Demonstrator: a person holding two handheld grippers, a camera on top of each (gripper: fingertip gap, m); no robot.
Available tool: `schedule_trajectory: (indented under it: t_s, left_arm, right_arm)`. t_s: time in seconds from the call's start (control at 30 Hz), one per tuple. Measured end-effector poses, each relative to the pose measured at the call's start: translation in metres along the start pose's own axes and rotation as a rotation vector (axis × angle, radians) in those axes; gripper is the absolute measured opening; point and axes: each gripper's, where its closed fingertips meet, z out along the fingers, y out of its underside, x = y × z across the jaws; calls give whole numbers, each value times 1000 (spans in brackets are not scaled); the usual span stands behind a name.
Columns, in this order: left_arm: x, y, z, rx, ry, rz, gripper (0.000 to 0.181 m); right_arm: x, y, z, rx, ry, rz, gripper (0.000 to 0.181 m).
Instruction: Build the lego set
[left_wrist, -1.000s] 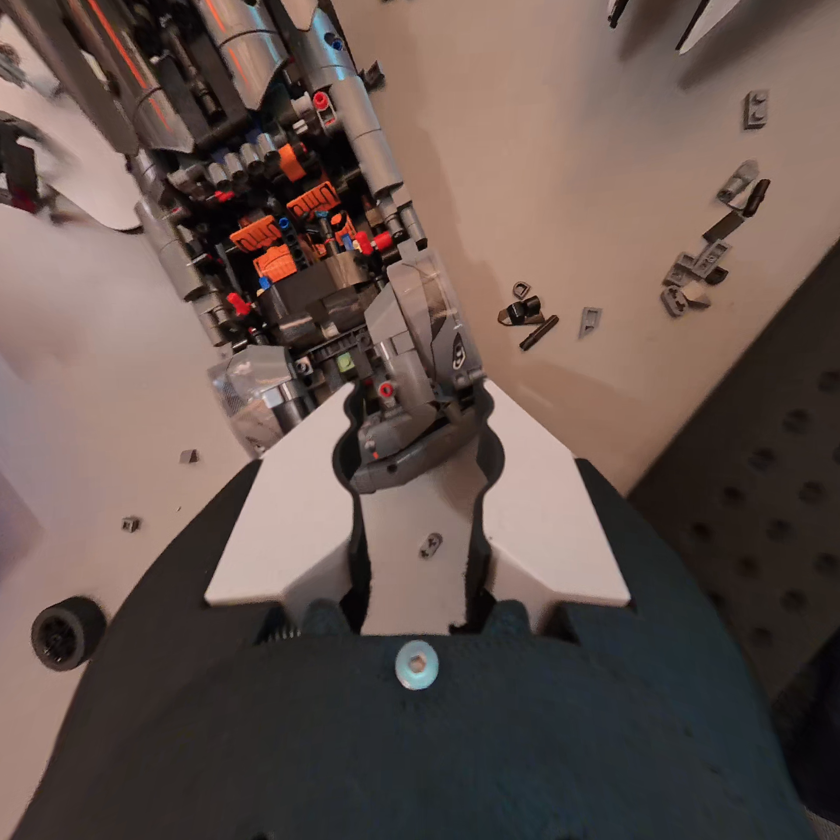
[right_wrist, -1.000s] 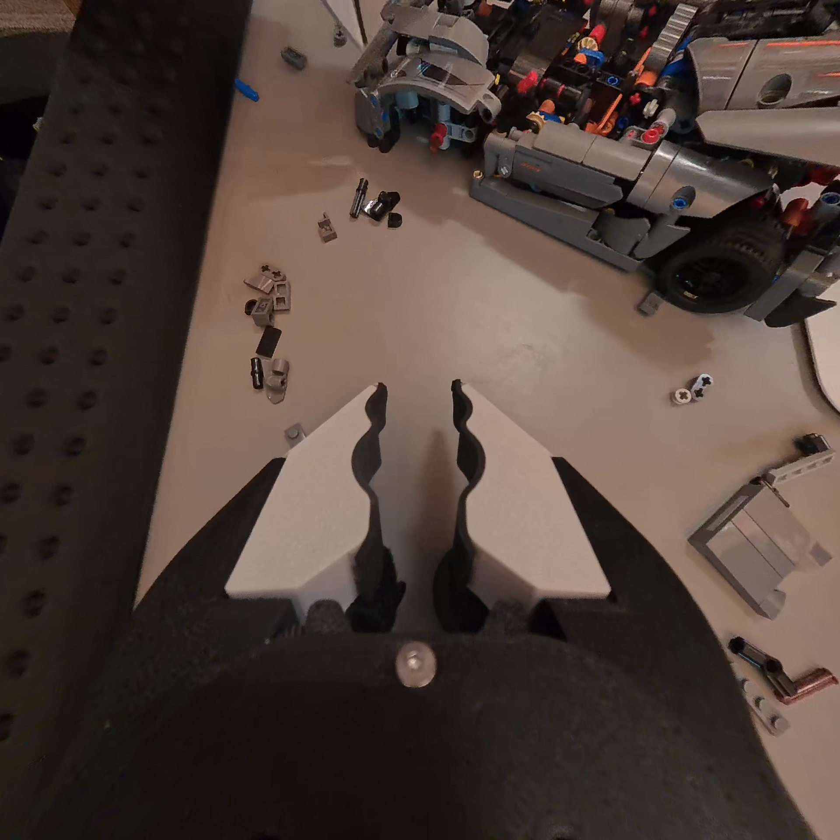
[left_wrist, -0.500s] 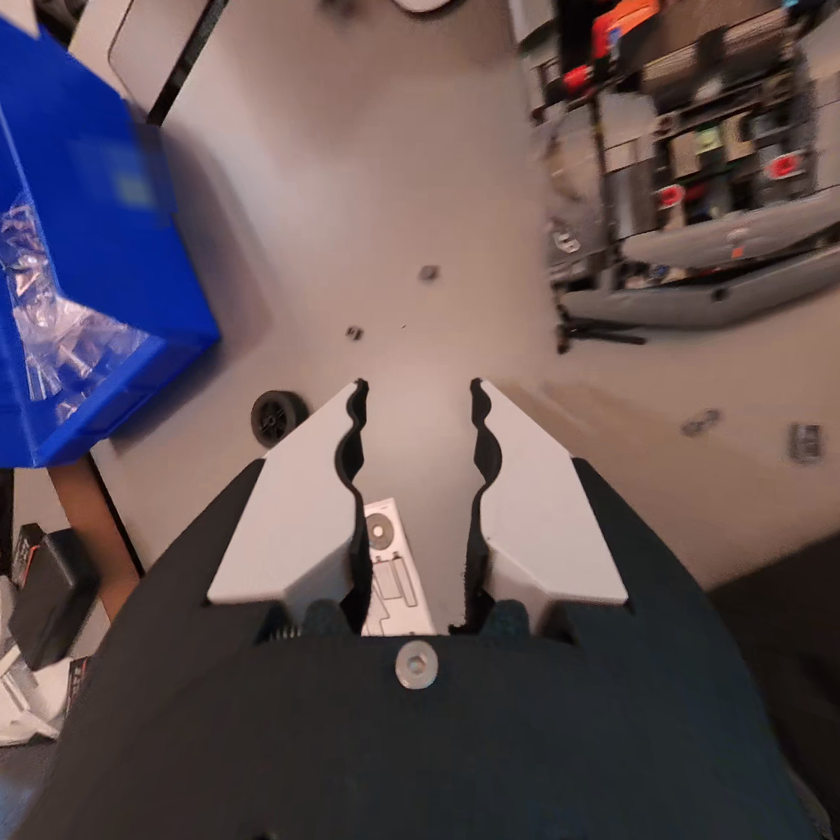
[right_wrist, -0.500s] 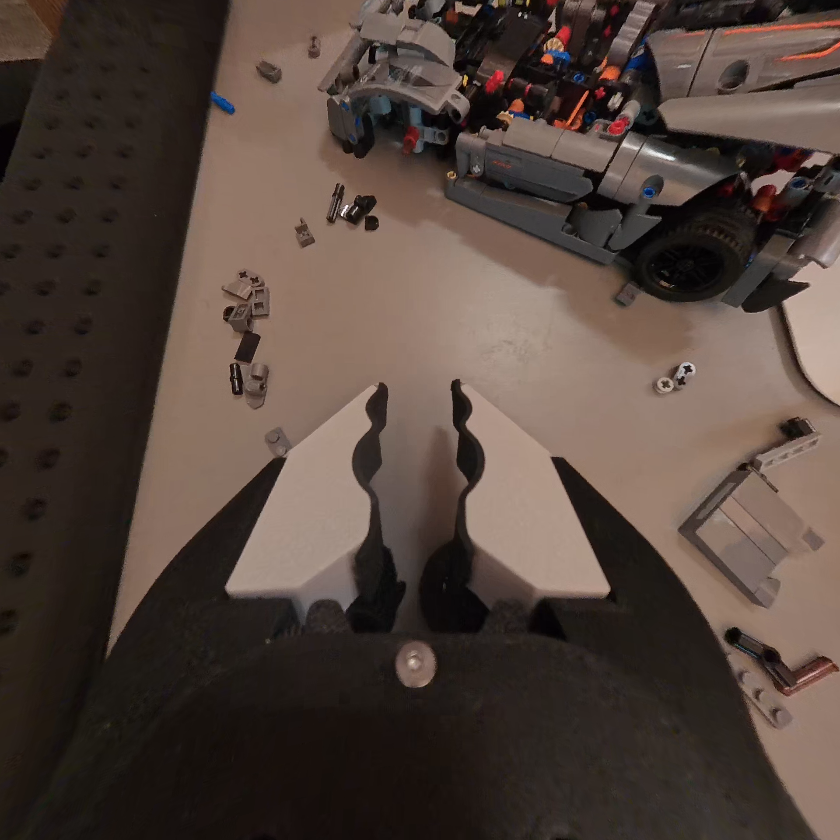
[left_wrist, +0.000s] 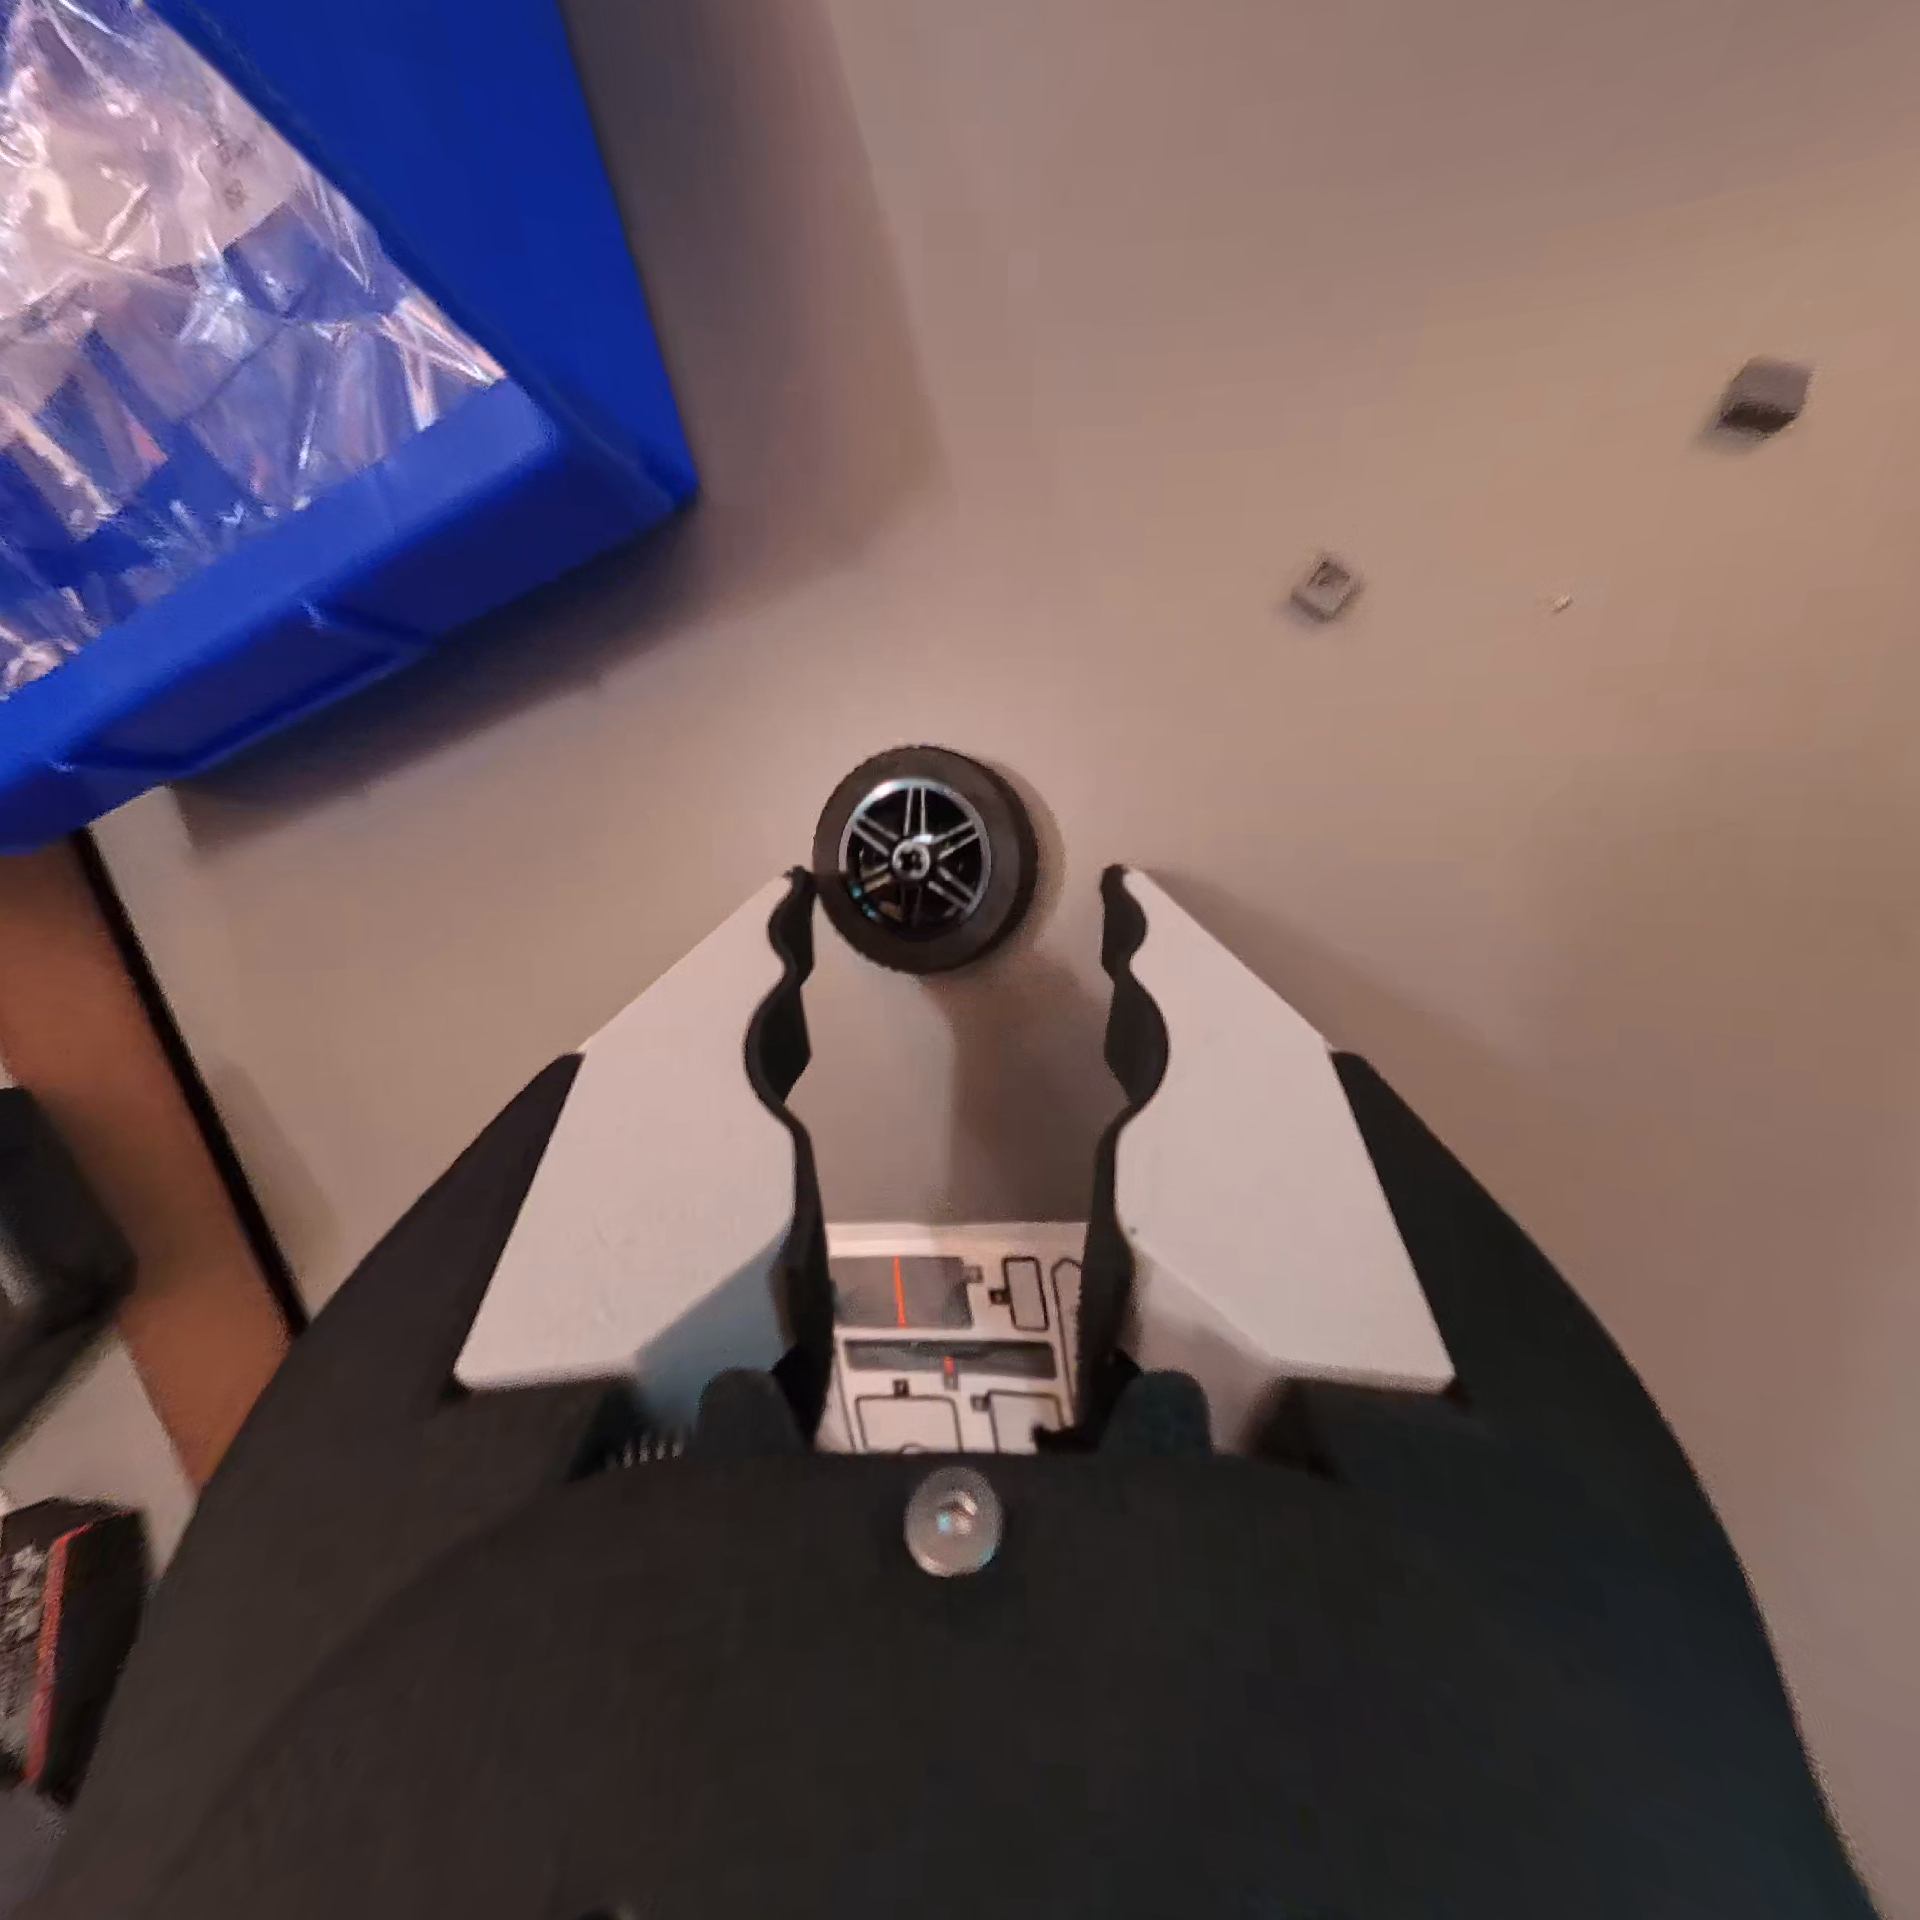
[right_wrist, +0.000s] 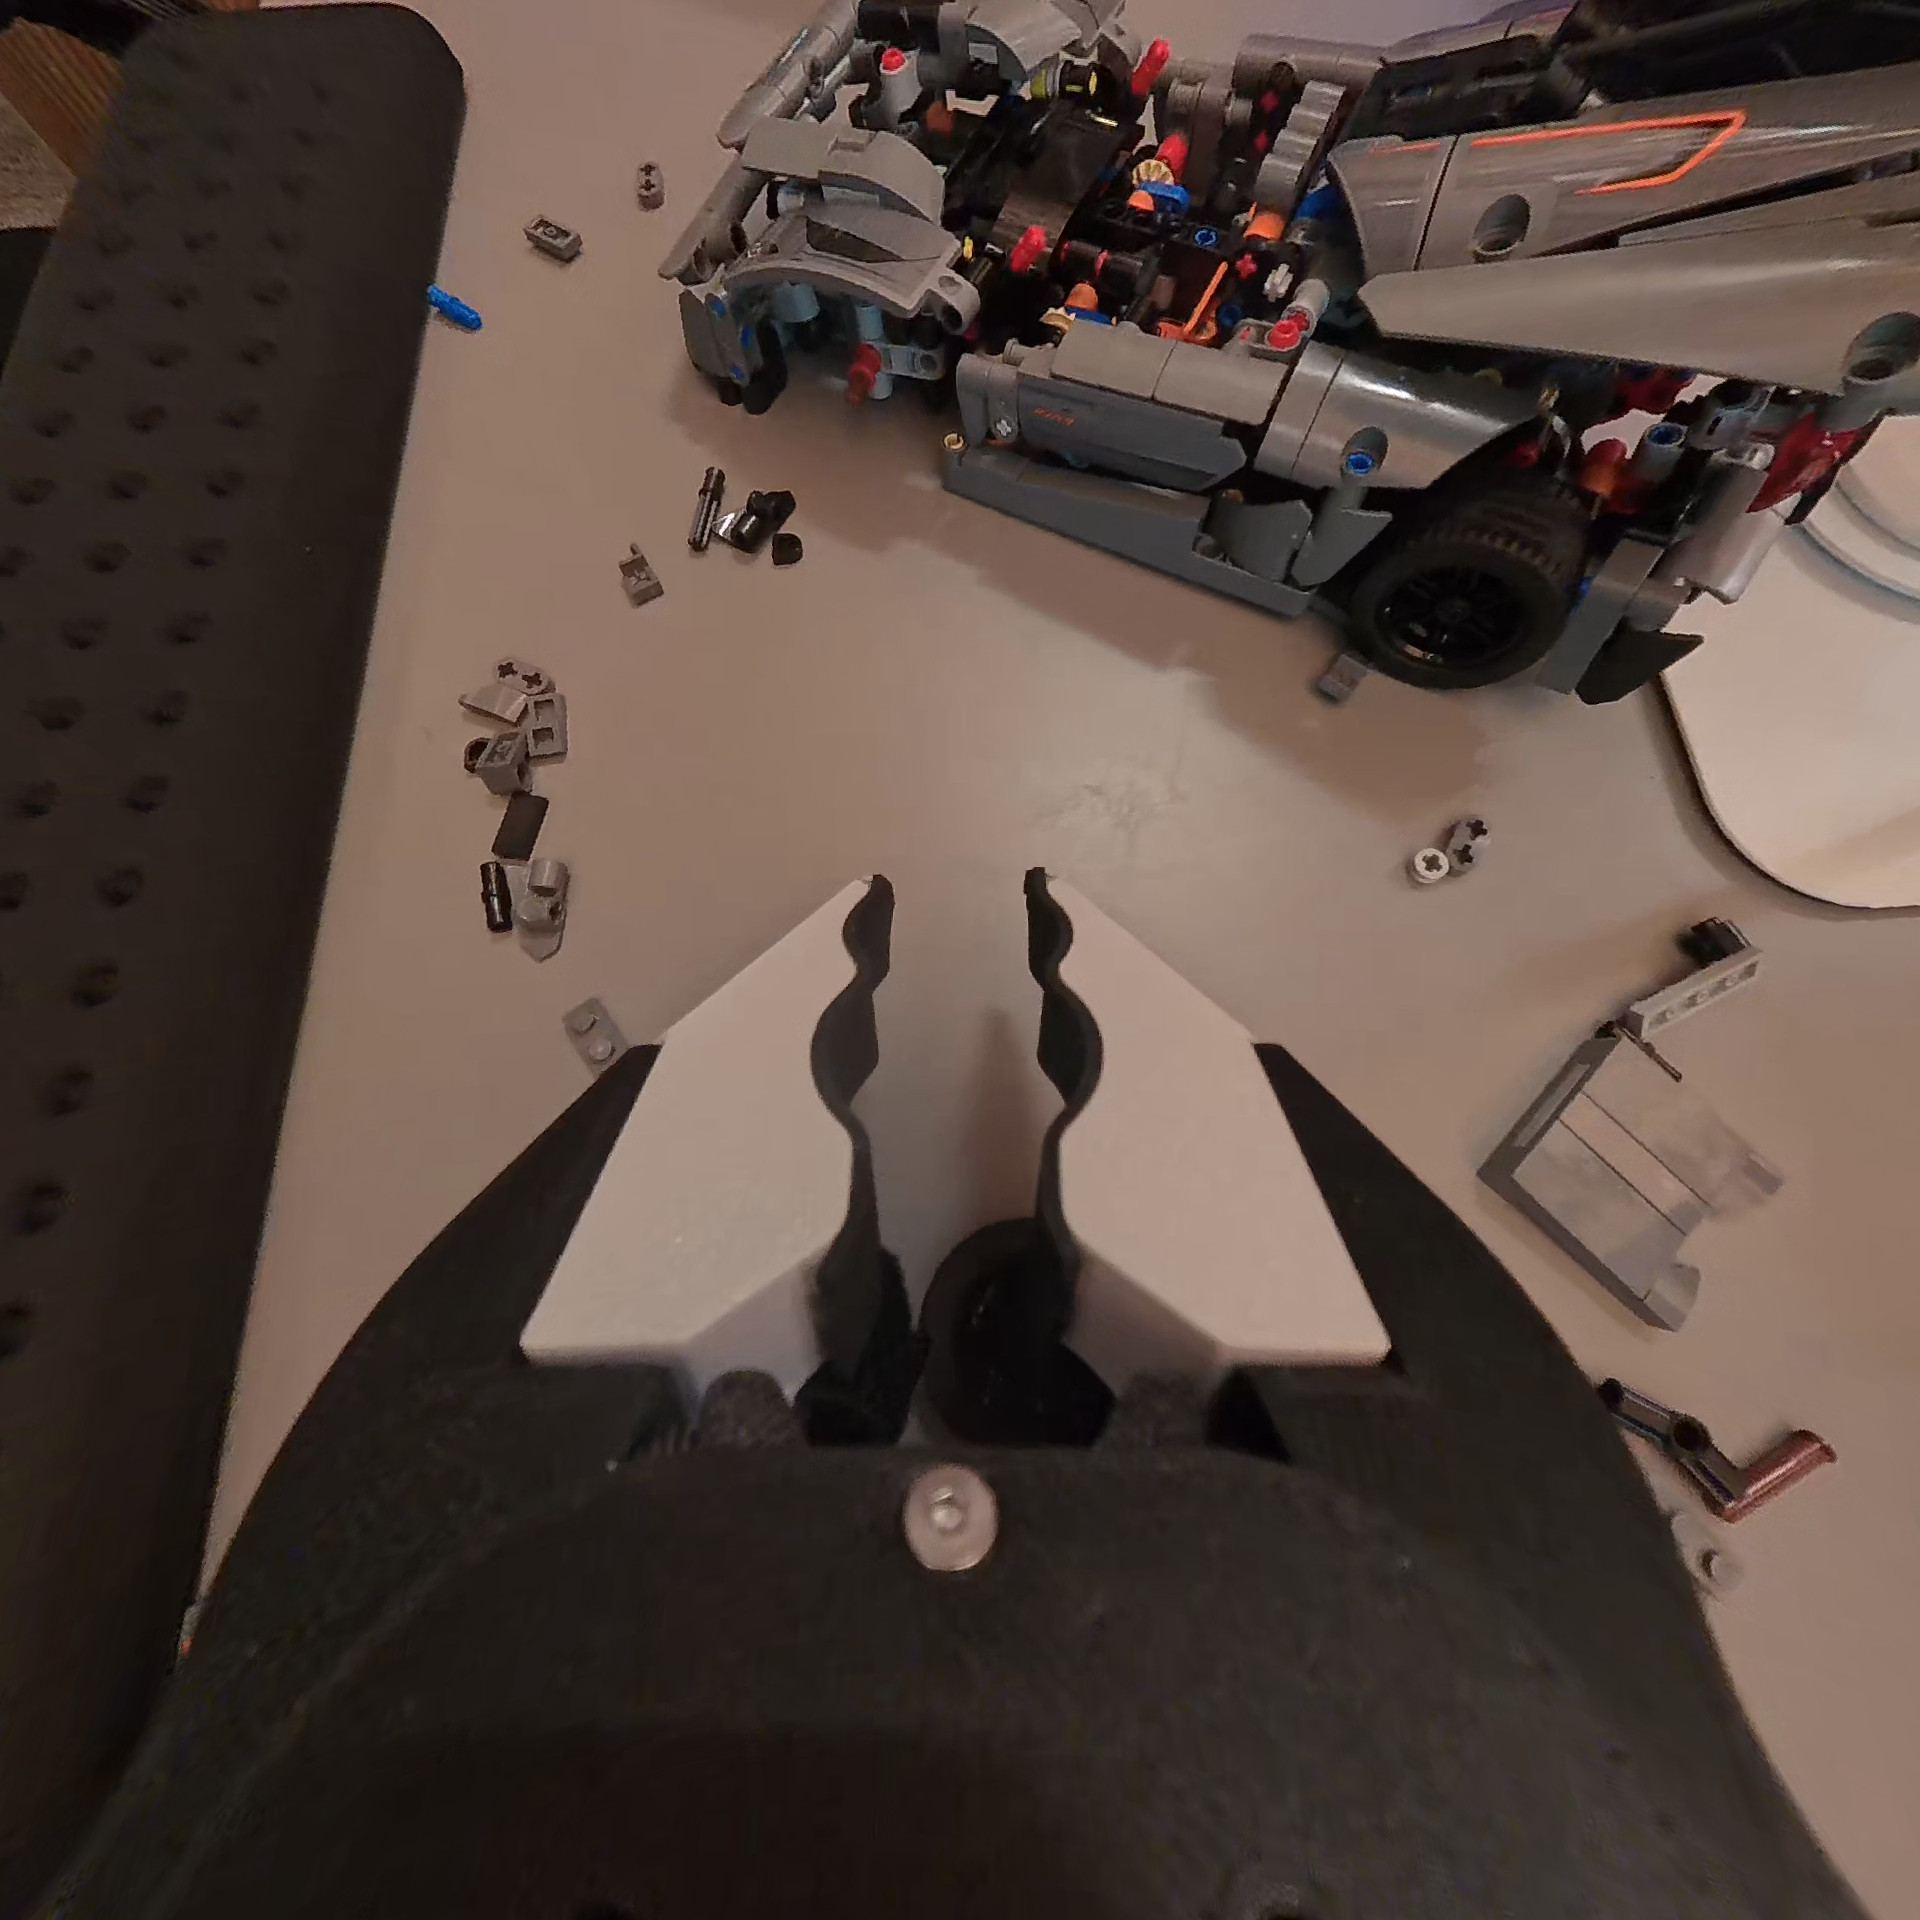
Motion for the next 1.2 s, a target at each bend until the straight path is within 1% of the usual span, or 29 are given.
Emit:
schedule_trajectory:
  t_s: [0.03,0.1,0.2,0.23,0.43,0.63,0.7,0.8,0.9,1.0,1.03,1.1,1.2]
  left_arm:
    - [1,-1,2,5,21,-20,47]
    - [-3,-2,3,6,-14,-3,37]
    - [-3,-1,3,-14,-44,42,33]
    - [-1,-2,3,-7,-41,54,28]
    - [1,-2,1,15,-39,41,26]
    - [5,-4,-4,43,49,-15,25]
    - [7,-5,-10,65,84,-46,25]
    - [19,-14,-29,143,149,-61,24]
    - [60,-38,-68,289,309,-31,24]
    - [122,-64,-115,451,490,101,24]
    - [143,-71,-128,493,512,180,24]
    - [183,-81,-148,549,491,376,22]
    - [232,-93,-164,570,373,623,22]
  right_arm:
    - [0,0,0,0,2,1,24]
    - [1,0,1,-3,4,0,24]
    - [1,-1,0,-4,6,-7,24]
    - [0,-2,0,-3,7,-10,24]
    - [-3,-7,-3,3,15,-33,24]
    - [-6,-9,-3,1,17,-47,24]
    - [-5,-10,-4,3,28,-56,24]
    - [-6,-16,-6,20,38,-63,25]
    - [-9,-28,-9,51,51,-75,26]
    - [-22,-55,-12,123,33,-78,29]
    - [-29,-65,-12,150,8,-74,31]
    - [-42,-85,-10,200,-33,-52,32]
    - [-62,-114,-5,269,-108,-8,37]
